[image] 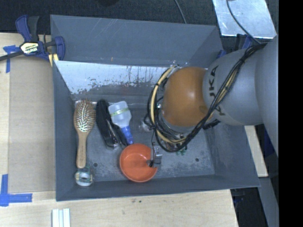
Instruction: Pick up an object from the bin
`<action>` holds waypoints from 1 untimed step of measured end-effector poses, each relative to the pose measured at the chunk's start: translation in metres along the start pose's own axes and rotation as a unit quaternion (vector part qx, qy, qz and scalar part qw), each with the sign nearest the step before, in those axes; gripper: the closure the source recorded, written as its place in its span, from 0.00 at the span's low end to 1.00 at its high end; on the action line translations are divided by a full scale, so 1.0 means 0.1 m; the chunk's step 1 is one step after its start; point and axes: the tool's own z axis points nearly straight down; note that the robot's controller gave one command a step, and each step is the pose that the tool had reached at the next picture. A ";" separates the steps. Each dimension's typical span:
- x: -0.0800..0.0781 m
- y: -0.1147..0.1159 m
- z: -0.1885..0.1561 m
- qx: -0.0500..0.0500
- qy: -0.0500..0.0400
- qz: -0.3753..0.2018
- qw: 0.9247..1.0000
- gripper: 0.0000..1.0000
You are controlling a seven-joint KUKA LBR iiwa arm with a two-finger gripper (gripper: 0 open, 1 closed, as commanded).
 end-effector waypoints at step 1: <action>-0.62 0.85 -0.19 -0.002 -0.008 0.033 0.999 0.00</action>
Offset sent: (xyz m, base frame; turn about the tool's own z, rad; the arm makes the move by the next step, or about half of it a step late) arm -0.0047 0.0320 0.0903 0.0066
